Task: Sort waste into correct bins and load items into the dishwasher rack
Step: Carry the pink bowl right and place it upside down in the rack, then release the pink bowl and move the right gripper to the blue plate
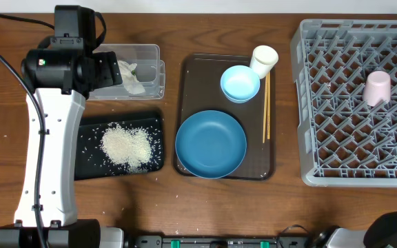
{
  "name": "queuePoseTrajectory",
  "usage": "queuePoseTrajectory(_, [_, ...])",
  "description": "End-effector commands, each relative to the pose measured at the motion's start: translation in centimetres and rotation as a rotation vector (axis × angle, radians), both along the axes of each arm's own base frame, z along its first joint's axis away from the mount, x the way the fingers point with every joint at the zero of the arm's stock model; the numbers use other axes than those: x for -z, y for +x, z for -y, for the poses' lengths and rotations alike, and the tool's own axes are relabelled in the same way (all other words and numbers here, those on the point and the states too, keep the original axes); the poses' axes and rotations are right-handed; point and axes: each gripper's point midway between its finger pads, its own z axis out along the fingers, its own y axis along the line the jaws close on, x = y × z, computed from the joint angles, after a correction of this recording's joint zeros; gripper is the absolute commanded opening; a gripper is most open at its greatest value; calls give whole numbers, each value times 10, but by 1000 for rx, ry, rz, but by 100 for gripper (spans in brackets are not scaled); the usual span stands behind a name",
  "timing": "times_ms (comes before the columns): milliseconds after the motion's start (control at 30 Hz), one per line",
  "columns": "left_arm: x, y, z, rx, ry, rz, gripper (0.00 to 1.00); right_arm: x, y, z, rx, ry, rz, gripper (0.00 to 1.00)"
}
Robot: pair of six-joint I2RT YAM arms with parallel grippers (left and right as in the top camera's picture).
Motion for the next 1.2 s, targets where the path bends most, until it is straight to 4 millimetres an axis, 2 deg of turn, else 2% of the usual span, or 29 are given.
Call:
queuePoseTrajectory(0, [-2,-2,-3,-1,12,0,96,28,10,6,62,-88,-118,1])
queuePoseTrajectory(133, [-2,-2,-3,-1,12,1,96,67,29,8,67,-112,-209,1])
queuePoseTrajectory(167, [-2,-2,-3,-1,12,0,96,83,33,10,67,-110,-241,1])
queuePoseTrajectory(300, [-2,-2,-3,-1,12,1,96,121,43,15,62,-83,-300,1])
queuePoseTrajectory(400, [-2,-2,-3,-1,12,0,96,140,58,3,-68,-58,-284,1])
queuePoseTrajectory(467, [-2,-2,-3,-1,12,1,96,145,69,-13,-198,-31,-233,1])
queuePoseTrajectory(533, [-2,-2,-3,-1,12,1,96,144,75,-20,-235,-3,-200,1])
queuePoseTrajectory(800, [-2,-2,-3,-1,12,0,96,142,80,-18,-232,-15,-180,1])
queuePoseTrajectory(1000, [-2,-2,-3,-1,12,0,96,156,60,3,-98,-53,-305,1])
queuePoseTrajectory(1167, [-2,-2,-3,-1,12,0,96,161,52,0,-96,-37,-341,1])
